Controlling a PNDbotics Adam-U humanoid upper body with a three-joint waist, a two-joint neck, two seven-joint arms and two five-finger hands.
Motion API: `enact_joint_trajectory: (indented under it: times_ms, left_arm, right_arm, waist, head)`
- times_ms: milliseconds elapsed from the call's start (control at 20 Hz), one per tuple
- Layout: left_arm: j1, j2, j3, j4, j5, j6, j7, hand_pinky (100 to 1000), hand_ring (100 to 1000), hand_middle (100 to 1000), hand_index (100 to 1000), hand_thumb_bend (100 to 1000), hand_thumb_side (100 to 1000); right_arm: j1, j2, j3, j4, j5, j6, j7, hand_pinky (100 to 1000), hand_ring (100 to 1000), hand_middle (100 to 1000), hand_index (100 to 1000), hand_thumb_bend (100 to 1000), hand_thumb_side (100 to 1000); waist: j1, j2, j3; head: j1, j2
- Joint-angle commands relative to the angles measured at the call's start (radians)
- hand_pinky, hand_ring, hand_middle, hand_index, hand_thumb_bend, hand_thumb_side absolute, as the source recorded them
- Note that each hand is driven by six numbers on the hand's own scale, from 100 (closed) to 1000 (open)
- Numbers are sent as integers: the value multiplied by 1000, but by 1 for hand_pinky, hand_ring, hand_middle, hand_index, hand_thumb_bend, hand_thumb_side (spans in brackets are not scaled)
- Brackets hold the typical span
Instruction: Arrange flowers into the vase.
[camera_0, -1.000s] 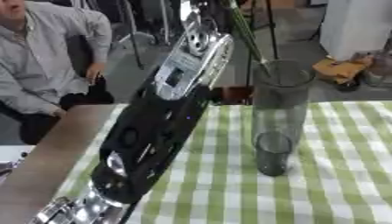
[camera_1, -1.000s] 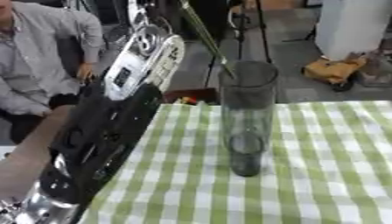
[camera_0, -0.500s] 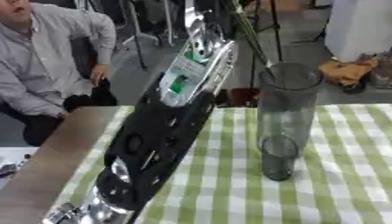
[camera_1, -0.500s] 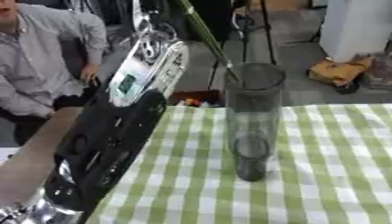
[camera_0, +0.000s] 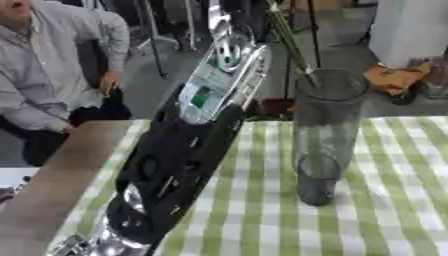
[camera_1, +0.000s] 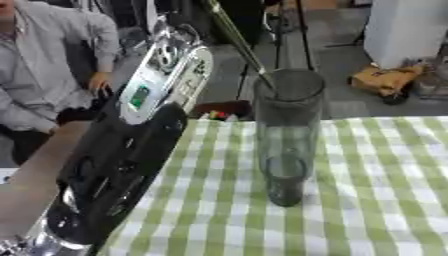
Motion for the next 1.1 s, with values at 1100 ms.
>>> enact_joint_trajectory:
  times_ms: [1100]
  left_arm:
    - [-8, 13, 24, -41, -153, -46, 31, 209, 249, 233, 100, 469, 702]
  right_arm:
    - [-41, -3, -22, -16, -21, -4, 0, 746, 825, 821, 852, 100, 1000]
  waist:
    - [-8, 28, -46]
  head:
    - [32, -112]
